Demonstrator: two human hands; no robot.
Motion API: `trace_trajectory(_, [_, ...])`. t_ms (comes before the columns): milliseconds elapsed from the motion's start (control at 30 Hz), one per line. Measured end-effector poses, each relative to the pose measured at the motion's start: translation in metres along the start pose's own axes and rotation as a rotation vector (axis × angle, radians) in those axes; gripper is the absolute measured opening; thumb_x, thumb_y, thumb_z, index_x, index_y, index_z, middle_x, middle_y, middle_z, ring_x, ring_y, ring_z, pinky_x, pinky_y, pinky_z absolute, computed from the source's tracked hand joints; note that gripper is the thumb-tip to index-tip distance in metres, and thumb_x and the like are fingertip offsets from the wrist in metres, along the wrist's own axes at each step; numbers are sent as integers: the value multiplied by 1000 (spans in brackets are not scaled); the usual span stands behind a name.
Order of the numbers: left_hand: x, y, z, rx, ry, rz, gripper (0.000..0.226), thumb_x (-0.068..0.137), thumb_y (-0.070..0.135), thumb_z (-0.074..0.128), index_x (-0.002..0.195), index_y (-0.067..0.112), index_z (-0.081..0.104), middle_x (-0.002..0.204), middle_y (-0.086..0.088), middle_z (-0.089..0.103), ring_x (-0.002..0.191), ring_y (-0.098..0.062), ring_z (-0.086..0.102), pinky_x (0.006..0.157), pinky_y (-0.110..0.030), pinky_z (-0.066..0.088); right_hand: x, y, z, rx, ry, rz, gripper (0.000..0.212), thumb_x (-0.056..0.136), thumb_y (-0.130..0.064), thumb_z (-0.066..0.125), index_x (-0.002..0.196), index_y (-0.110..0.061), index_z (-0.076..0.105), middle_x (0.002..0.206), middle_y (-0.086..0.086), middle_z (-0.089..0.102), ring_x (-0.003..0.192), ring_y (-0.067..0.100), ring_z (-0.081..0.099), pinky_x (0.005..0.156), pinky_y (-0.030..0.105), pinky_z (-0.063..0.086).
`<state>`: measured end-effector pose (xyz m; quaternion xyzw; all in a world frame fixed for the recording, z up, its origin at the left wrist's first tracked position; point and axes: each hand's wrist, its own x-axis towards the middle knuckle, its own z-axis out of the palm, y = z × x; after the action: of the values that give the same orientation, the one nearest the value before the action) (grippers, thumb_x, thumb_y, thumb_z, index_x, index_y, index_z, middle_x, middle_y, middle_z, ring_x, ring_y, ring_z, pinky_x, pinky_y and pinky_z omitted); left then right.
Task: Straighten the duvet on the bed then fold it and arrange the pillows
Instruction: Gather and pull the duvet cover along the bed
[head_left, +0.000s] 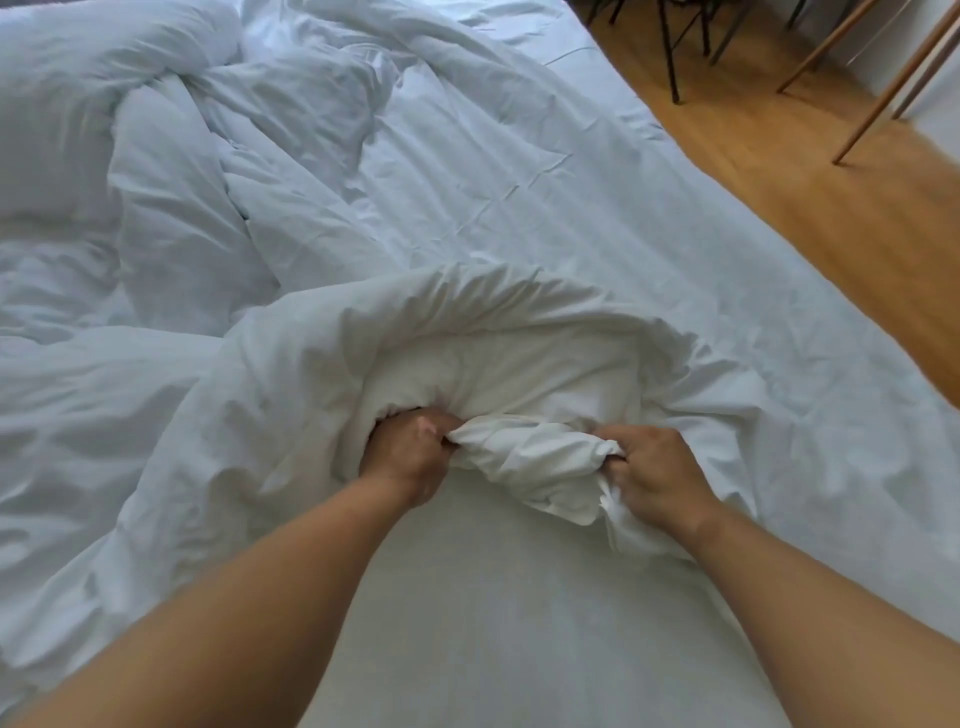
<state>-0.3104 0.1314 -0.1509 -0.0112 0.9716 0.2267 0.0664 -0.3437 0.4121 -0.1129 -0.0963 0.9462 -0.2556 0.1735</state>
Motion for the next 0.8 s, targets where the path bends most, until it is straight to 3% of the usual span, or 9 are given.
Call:
trace_trajectory(67, [-10, -3, -15, -4, -43, -9, 20, 97, 33, 58, 106, 30, 75, 112, 4, 73, 106, -23, 65, 74, -27, 37, -9, 0, -7, 46, -27, -18, 39, 85, -15, 64, 69, -50, 61, 55, -18, 55, 59, 6, 51, 54, 17, 37])
trace_trajectory(133, [-23, 1, -31, 25, -113, -26, 18, 97, 37, 58, 103, 29, 73, 109, 4, 73, 104, -24, 65, 71, -28, 33, -19, -3, -14, 76, -38, -23, 43, 89, -14, 64, 53, -33, 50, 49, -12, 44, 51, 8, 38, 51, 22, 32])
trace_trajectory(200, [-43, 7, -44, 24, -208, -36, 16, 97, 36, 59, 100, 28, 72, 106, 3, 74, 99, -23, 65, 69, -28, 33, -33, -2, -21, 88, -88, -29, 47, 92, -17, 64, 53, -23, 37, 53, -8, 40, 51, 8, 34, 51, 26, 27])
trace_trajectory(300, [-89, 15, -60, -56, -354, -51, 15, 96, 38, 61, 97, 29, 72, 93, 10, 72, 88, -13, 65, 62, -20, 38, -66, -4, -33, 26, -221, -73, 42, 94, -24, 63, 59, -12, 42, 57, 1, 48, 54, 7, 40, 55, 31, 30])
trace_trajectory(400, [-146, 29, -83, -215, -488, -83, 23, 97, 45, 59, 77, 40, 68, 70, 23, 64, 68, 3, 56, 63, -19, 42, -118, -15, -45, 30, -350, -96, 42, 97, -26, 61, 61, -12, 44, 54, -7, 48, 53, 5, 42, 55, 26, 31])
trace_trajectory(500, [-202, 52, -113, -294, -616, -116, 37, 98, 46, 57, 62, 40, 61, 62, 26, 59, 59, 6, 51, 58, -16, 40, -177, -21, -53, 75, -499, -114, 40, 100, -32, 59, 65, -13, 55, 59, -7, 60, 56, 4, 52, 56, 22, 34])
trace_trajectory(667, [-275, 65, -100, -192, -845, -112, 37, 98, 49, 51, 70, 24, 52, 68, 18, 56, 64, 0, 50, 63, -23, 39, -247, -5, -19, 32, -554, -130, 31, 95, -33, 62, 70, -15, 59, 71, -5, 67, 68, 6, 61, 66, 30, 45])
trace_trajectory(800, [-309, 37, -13, -30, -629, -226, 31, 104, 43, 43, 94, 22, 64, 108, 3, 66, 99, -19, 59, 86, -33, 45, -265, 15, 45, -214, -512, -37, 16, 89, -45, 52, 87, -33, 63, 90, -16, 71, 88, 8, 65, 76, 31, 48])
